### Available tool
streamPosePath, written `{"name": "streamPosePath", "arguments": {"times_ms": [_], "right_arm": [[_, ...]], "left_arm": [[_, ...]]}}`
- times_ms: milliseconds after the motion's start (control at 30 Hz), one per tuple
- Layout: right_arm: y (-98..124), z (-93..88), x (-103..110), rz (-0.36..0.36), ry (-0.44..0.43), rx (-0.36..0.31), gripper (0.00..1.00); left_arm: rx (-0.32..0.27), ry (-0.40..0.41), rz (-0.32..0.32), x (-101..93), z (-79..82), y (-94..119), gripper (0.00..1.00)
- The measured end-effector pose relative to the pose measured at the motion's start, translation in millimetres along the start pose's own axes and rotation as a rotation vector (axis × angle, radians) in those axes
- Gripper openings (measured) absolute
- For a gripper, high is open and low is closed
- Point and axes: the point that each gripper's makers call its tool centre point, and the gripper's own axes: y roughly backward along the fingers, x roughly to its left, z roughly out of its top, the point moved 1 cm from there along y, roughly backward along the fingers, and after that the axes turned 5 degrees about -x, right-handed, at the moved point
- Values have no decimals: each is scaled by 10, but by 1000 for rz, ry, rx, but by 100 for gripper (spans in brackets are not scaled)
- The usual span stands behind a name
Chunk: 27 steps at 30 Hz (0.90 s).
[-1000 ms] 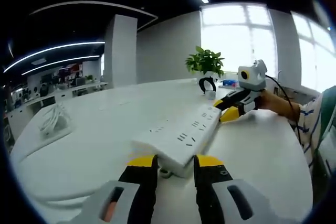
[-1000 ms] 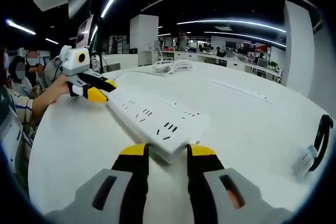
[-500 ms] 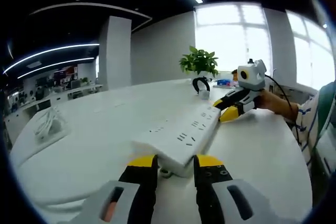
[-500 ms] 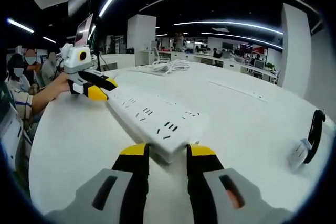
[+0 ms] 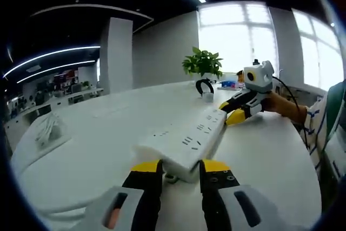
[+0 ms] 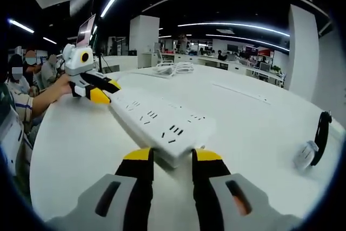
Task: Straighten the power strip on the desk, plug the charger into it
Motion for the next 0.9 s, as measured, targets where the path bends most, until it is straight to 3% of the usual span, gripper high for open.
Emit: {"name": "streamPosePath", "arguments": {"times_ms": [567, 800, 900], "right_arm": [[16, 1, -20, 11, 14, -15, 27], [170, 13, -116, -26, 36, -29, 26], [276, 32, -189, -55, 25, -48, 24]], "left_arm": [[13, -22, 3, -15, -13, 7, 27], [10, -13, 7, 19, 13, 31, 29], [-23, -12, 30, 76, 82, 65, 29]]}}
